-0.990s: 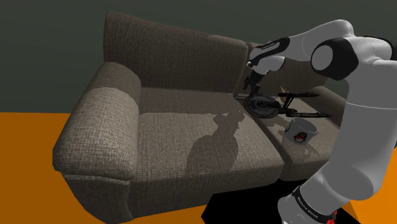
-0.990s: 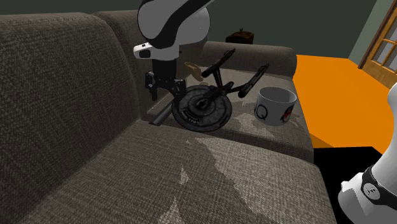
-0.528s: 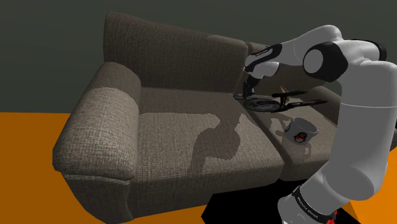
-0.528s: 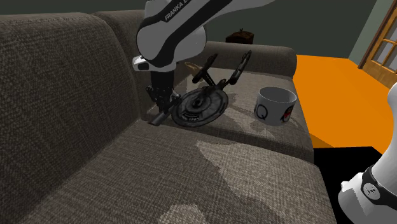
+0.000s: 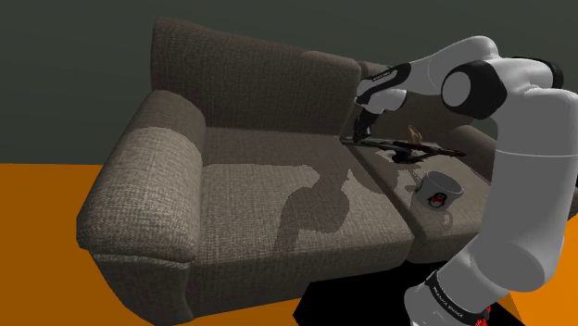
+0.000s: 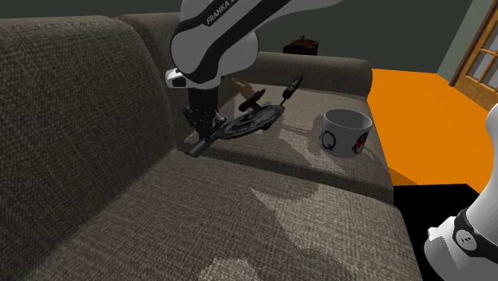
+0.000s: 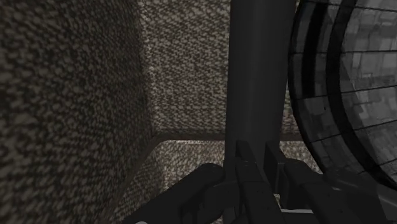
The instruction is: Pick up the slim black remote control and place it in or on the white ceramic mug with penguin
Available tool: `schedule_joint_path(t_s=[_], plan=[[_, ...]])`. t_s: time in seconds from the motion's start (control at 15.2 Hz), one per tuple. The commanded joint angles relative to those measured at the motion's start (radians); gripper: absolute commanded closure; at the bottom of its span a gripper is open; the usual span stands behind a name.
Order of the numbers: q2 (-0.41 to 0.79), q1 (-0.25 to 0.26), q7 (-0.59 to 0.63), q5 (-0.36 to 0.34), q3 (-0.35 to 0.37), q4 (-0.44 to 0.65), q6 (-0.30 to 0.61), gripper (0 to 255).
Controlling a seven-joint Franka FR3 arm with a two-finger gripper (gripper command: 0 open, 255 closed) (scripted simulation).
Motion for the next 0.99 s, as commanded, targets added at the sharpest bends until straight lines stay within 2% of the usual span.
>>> schedule_joint_path(t_s=[0.0,0.92], plan=[[-0.007,0.004,0.008,-0.009,-0.004,0.003,-0.019,255],[-0.089,0.022,0.046,-0.067,-0.036,0.081,-0.169,255]])
